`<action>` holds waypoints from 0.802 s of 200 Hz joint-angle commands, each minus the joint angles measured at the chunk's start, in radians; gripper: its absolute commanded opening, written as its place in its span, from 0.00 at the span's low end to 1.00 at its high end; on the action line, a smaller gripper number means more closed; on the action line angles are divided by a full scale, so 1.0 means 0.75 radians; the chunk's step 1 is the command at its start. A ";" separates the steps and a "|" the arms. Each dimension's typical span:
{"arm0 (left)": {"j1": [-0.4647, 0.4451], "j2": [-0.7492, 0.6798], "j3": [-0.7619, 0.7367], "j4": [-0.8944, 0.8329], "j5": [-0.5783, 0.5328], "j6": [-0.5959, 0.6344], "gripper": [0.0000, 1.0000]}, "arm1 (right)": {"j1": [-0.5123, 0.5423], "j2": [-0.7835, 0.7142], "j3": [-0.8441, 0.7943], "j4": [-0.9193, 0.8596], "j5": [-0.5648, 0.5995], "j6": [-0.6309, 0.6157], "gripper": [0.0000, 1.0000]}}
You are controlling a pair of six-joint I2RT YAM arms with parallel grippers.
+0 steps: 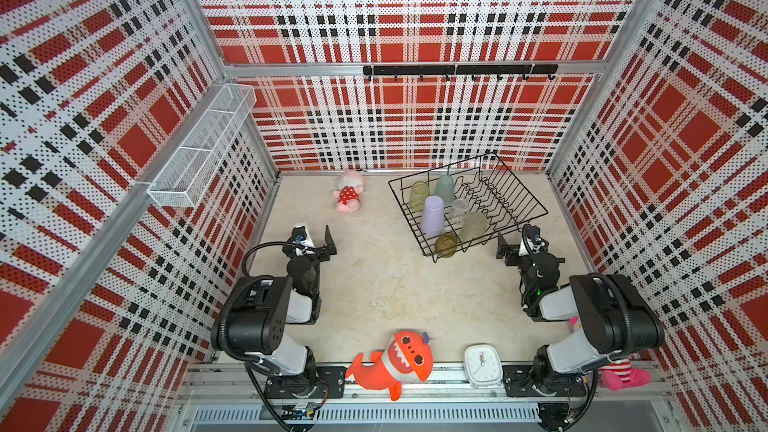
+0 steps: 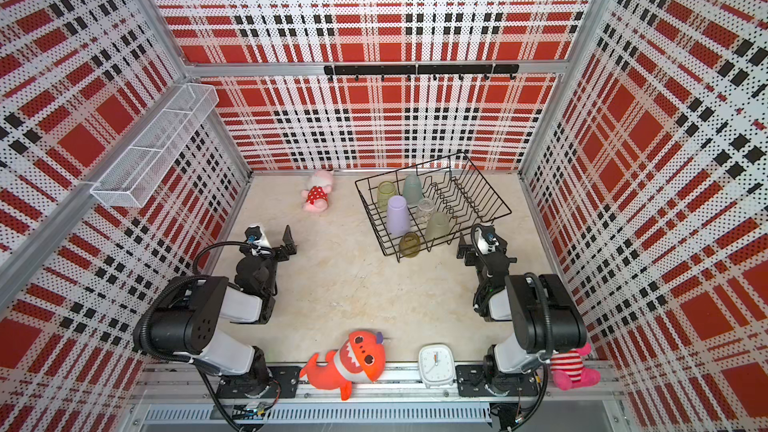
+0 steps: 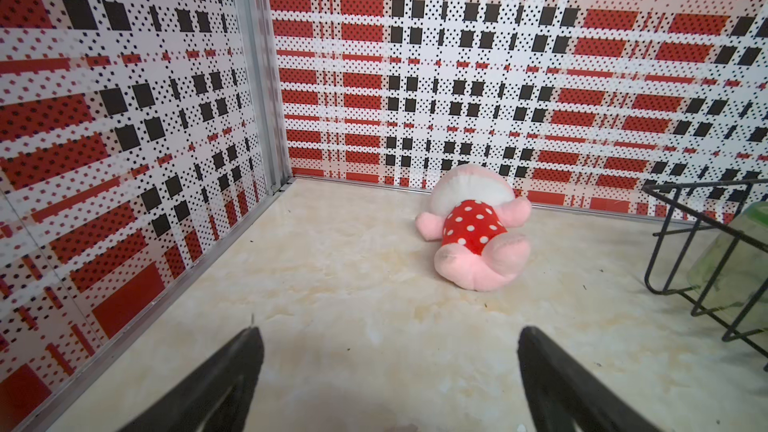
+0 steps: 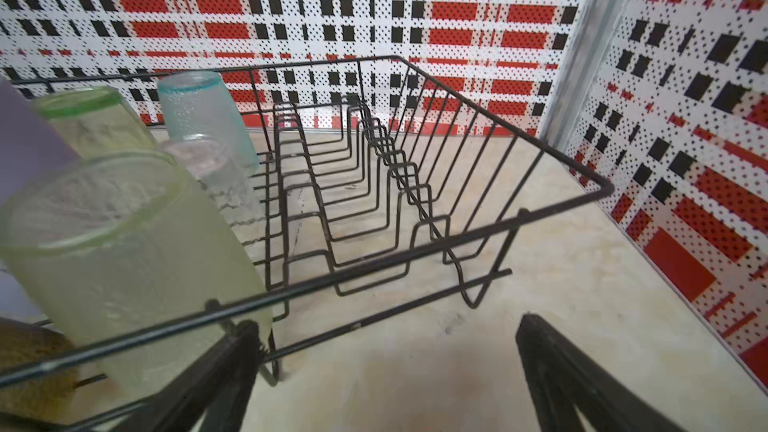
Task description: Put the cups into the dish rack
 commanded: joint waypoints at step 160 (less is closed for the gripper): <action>-0.035 0.006 -0.015 0.081 -0.091 0.024 0.98 | 0.011 0.005 0.098 -0.068 0.198 0.040 1.00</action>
